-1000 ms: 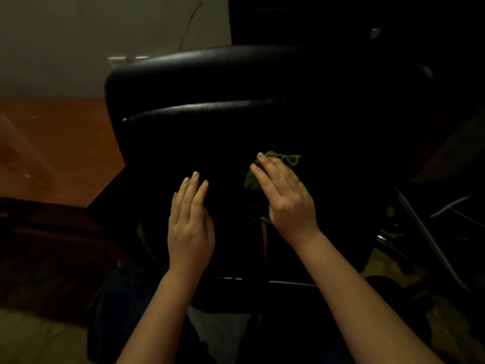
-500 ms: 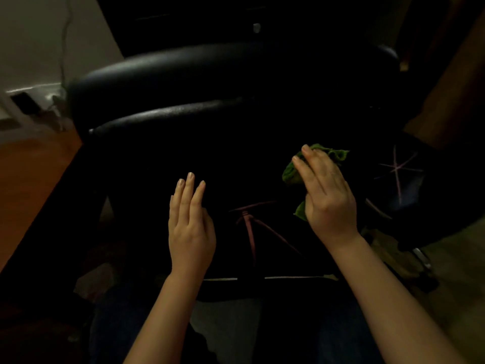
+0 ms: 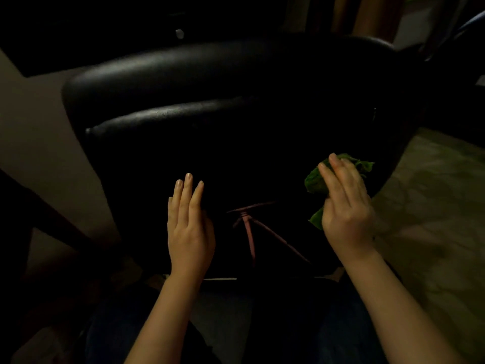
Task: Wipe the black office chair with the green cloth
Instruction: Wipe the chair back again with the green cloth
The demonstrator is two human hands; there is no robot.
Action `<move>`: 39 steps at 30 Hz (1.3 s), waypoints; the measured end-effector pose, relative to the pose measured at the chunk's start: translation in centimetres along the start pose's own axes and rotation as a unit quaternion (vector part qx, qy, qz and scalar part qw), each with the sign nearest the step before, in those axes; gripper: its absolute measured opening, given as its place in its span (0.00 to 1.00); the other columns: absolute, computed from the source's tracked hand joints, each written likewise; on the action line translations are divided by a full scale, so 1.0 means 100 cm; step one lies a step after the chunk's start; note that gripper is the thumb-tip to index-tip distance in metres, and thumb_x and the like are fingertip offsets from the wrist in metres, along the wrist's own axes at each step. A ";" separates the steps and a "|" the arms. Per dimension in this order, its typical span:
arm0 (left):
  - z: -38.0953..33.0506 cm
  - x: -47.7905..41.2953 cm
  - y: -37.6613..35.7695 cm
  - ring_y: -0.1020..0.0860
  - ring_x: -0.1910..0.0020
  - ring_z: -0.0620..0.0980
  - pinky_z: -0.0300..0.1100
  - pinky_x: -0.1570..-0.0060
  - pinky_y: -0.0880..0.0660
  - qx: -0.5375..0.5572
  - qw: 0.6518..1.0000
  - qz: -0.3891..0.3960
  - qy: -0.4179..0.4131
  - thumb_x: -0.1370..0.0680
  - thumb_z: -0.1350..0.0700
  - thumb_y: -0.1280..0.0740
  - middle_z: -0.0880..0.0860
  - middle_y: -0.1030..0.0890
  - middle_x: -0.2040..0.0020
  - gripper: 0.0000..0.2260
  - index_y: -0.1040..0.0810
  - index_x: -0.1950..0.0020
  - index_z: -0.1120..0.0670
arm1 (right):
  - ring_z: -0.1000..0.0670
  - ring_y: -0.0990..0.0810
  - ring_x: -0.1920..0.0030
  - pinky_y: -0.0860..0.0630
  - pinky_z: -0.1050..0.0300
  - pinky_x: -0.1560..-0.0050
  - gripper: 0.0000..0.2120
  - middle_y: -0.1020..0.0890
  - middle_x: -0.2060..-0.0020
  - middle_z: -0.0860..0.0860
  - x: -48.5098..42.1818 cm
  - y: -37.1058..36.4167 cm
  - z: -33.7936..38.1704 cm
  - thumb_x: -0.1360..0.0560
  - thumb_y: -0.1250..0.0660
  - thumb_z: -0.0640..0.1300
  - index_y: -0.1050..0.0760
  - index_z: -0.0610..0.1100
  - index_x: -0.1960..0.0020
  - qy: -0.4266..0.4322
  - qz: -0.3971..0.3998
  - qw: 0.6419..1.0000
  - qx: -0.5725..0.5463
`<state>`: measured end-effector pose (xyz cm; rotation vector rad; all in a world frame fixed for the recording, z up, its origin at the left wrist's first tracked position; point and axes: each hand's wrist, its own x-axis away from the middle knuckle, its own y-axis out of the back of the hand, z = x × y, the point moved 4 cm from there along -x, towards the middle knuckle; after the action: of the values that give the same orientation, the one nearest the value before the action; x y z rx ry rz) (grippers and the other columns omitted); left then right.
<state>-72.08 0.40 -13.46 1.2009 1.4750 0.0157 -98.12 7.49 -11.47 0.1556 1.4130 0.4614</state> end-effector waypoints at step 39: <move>0.074 0.045 0.059 0.42 0.22 0.56 0.50 0.24 0.42 -0.058 0.986 -0.108 0.112 0.21 0.65 0.43 0.55 0.41 0.22 0.23 0.37 0.25 0.60 | 0.47 0.35 0.27 0.41 0.54 0.26 0.22 0.31 0.28 0.45 0.005 -0.120 0.209 0.22 0.45 0.34 0.32 0.39 0.28 0.176 0.218 0.947 -0.154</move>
<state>-61.88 1.76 -15.59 0.9647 1.7703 0.0897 -75.18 0.30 -12.97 0.1354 1.6367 1.1143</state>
